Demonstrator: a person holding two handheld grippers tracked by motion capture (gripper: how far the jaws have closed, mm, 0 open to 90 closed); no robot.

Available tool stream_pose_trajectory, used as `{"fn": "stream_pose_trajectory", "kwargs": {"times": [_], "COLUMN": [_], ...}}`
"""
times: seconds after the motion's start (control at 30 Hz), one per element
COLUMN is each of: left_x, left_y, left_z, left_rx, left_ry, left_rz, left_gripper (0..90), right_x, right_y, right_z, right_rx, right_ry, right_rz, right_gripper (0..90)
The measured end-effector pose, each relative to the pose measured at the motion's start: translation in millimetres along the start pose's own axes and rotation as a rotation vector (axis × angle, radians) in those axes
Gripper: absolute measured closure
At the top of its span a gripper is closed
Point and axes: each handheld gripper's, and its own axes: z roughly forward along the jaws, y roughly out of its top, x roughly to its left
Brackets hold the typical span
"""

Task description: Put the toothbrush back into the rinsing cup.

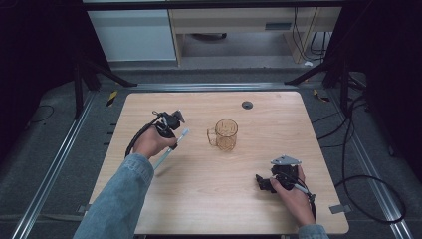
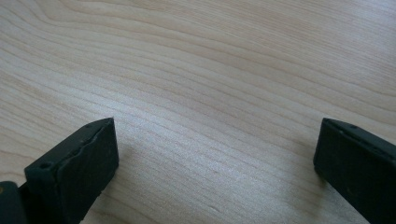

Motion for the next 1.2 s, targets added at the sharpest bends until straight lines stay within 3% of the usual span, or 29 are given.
{"fn": "stream_pose_trajectory", "kwargs": {"times": [0.47, 0.83, 1.2], "left_x": [-5.7, -23.4, -36.4], "left_y": [6.5, 9.9, 11.9], "left_z": [-26.0, -46.0, -55.4], "left_rx": [-0.158, -0.324, -0.425], "left_ry": [0.042, 0.087, 0.122], "left_rz": [-0.022, -0.021, -0.032], "left_gripper": [78.8, 78.7, 78.7], "right_x": [0.0, 0.0, 0.0], "right_y": [0.0, 0.0, 0.0], "right_z": [0.0, 0.0, 0.0], "right_rx": [0.0, 0.0, 0.0], "right_ry": [0.001, 0.001, 0.0], "right_rz": [0.0, 0.0, 0.0], "right_gripper": [0.3, 0.3, 0.3]}}
